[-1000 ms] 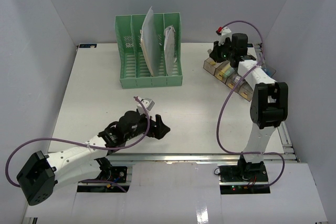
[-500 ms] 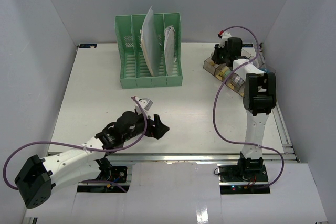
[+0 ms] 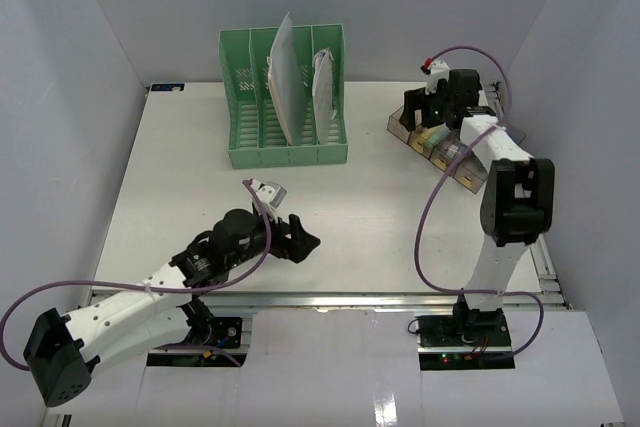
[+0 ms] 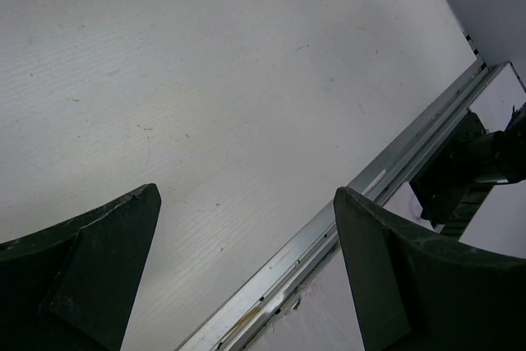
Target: Organize the desk
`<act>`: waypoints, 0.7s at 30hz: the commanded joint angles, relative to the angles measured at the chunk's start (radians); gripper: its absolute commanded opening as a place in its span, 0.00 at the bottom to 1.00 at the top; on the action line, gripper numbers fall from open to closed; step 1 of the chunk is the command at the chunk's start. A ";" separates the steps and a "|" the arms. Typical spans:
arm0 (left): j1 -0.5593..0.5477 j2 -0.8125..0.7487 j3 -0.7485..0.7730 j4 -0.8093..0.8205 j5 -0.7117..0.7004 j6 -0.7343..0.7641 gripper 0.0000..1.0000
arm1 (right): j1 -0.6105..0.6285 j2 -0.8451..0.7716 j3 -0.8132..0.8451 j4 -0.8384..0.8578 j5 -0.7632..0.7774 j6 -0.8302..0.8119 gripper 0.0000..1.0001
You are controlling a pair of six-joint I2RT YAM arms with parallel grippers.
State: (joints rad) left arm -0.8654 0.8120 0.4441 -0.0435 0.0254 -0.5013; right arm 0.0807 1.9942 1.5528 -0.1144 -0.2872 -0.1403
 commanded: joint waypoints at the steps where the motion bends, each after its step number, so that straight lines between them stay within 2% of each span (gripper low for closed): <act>1: 0.003 -0.080 0.105 -0.073 -0.047 0.056 0.98 | -0.001 -0.323 -0.147 -0.168 -0.103 -0.126 0.90; 4: 0.003 -0.120 0.146 -0.132 -0.059 0.076 0.98 | -0.003 -0.538 -0.373 -0.175 -0.118 -0.196 0.90; 9: 0.003 -0.177 0.206 -0.237 -0.073 0.081 0.98 | -0.010 -0.958 -0.620 -0.224 -0.102 -0.228 0.90; 11: 0.003 -0.206 0.236 -0.280 -0.082 0.089 0.98 | -0.013 -1.049 -0.661 -0.231 -0.058 -0.206 0.90; 15: 0.003 -0.267 0.284 -0.364 -0.124 0.103 0.98 | -0.013 -1.350 -0.753 -0.266 0.064 -0.154 0.90; 21: 0.003 -0.328 0.305 -0.423 -0.169 0.113 0.98 | -0.013 -1.525 -0.766 -0.397 0.152 -0.128 0.90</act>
State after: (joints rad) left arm -0.8654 0.5101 0.7171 -0.3874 -0.0957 -0.4081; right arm 0.0715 0.5342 0.7886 -0.4288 -0.2317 -0.2980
